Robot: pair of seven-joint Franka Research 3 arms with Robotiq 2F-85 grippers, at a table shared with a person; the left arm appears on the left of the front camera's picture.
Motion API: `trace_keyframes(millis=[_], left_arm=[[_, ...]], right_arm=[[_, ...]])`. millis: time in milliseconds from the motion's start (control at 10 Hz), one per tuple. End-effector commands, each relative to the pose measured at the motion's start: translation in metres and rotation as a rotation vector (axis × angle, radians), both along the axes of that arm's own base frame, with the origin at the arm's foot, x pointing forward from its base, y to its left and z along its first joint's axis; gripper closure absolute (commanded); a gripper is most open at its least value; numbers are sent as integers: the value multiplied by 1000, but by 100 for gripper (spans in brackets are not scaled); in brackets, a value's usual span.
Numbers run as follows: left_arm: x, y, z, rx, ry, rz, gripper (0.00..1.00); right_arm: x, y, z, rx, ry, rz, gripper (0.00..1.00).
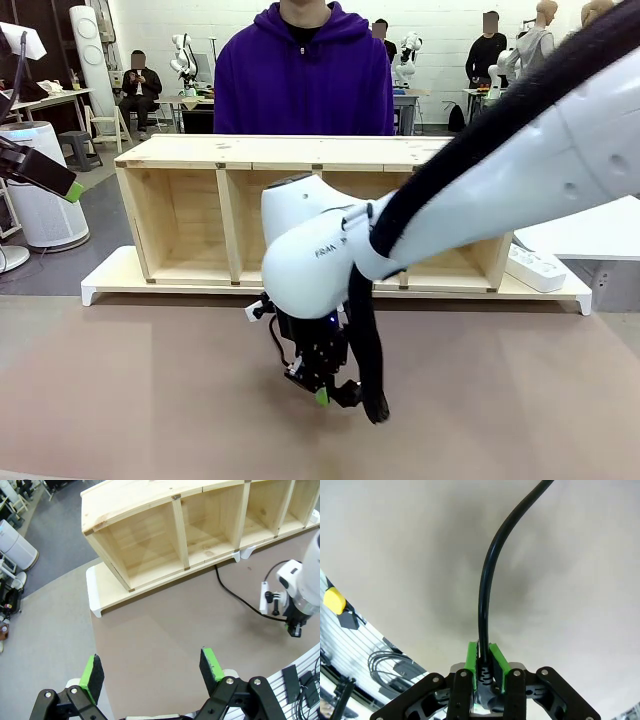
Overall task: Perform cable management.
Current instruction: Pull the grasped Power Cable to the location of the Power Strip.
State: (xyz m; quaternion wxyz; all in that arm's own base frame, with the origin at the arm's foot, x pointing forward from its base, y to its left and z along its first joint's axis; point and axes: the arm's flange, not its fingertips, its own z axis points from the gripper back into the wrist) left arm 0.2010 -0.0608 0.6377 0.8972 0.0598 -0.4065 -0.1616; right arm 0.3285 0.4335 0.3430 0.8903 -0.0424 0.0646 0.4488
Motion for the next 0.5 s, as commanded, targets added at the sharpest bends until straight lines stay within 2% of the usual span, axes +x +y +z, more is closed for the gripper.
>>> trace_keyframes(millis=[0,400], left_arm=[[2,1,1,11,-14,-11,0],[2,1,1,11,-14,-11,0]], right_arm=[[-33,-32,-5,37,-53,-105,85],[-81,-78,-9,78,-107,-251,85]])
